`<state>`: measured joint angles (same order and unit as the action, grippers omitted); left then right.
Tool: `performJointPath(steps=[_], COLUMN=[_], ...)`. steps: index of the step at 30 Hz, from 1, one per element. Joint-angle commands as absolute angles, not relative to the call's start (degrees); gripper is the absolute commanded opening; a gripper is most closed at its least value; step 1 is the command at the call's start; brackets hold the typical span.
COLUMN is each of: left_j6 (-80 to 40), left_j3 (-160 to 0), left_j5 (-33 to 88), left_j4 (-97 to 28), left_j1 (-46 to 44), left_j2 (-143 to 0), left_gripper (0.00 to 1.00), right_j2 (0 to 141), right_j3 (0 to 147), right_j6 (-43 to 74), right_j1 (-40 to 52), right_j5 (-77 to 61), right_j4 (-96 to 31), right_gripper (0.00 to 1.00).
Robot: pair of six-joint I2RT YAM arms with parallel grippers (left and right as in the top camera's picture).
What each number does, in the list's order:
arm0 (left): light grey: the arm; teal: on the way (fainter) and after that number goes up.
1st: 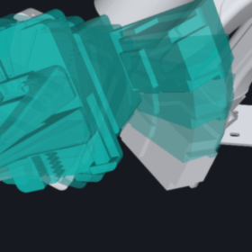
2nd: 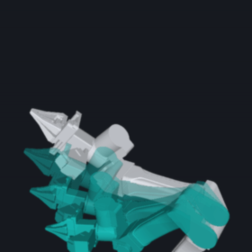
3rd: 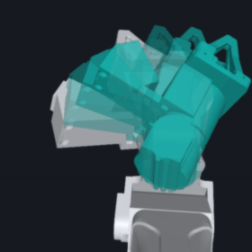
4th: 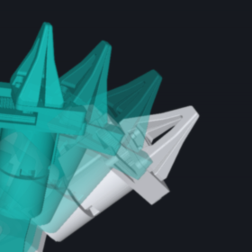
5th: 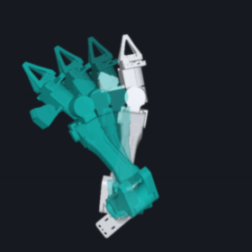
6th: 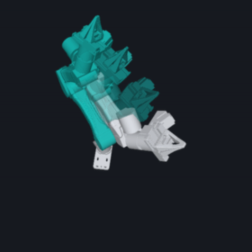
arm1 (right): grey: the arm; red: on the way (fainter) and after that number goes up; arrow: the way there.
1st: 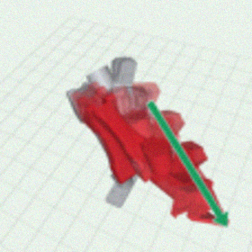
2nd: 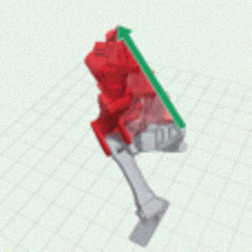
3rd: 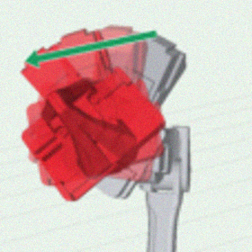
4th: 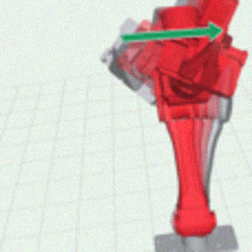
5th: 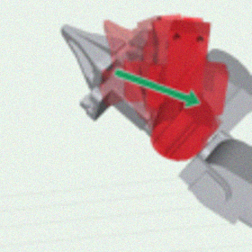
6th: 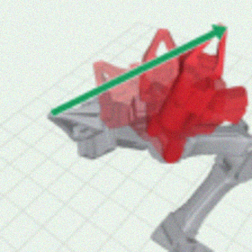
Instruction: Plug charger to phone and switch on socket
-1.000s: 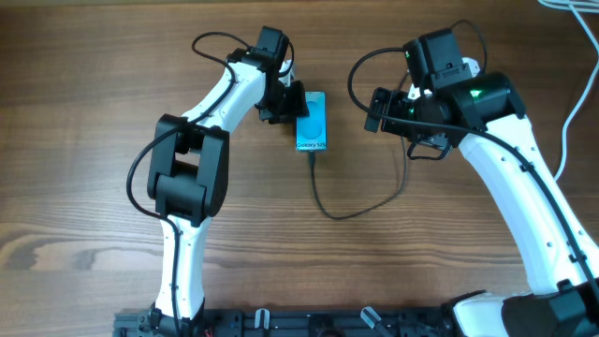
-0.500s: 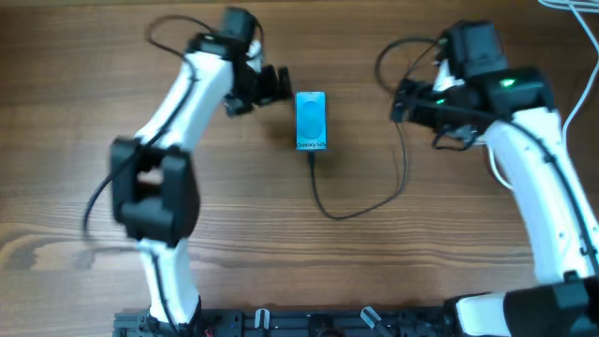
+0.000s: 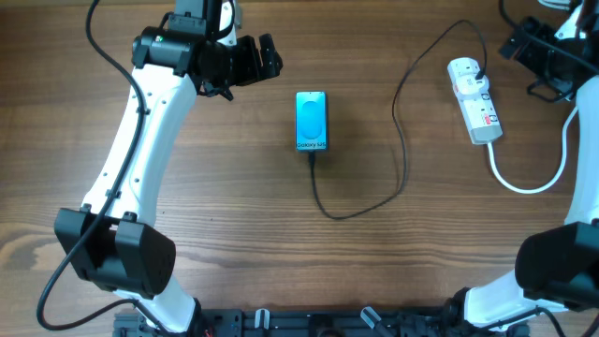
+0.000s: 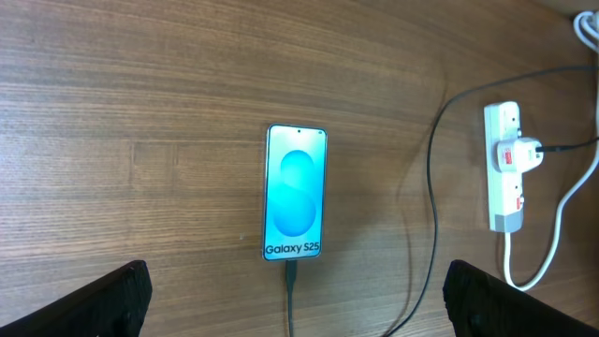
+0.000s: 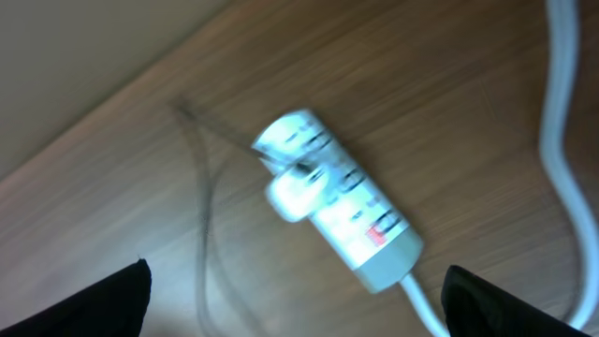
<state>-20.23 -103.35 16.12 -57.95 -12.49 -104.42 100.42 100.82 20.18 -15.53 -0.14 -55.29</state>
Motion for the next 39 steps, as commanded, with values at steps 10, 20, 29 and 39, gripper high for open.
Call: performJointPath(steps=[10,20,29,39], left_j6=[-19.9,-19.9,-19.9,-19.9], left_j3=[-103.1,-103.1,-103.1,-103.1], left_j5=[15.7,15.8,15.7,15.7], left_j4=[-58.0,-57.9,-58.0,-58.0], left_j1=[-12.6,-12.6,-12.6,-12.6], left_j2=[-104.9,-104.9,-104.9,-104.9], left_gripper=[1.0,1.0,1.0,1.0], right_j2=[117.3,123.6,125.0,128.0], right_j3=[95.1,95.1,95.1,95.1], right_j6=[29.6,29.5,26.6,27.2], right_j1=[-16.5,-20.5,-20.4,-20.4], right_j5=[14.5,6.6,0.1,-0.1], right_j4=[-50.3,-47.8,-44.9,-44.4], right_gripper=[0.99,1.0,1.0,1.0])
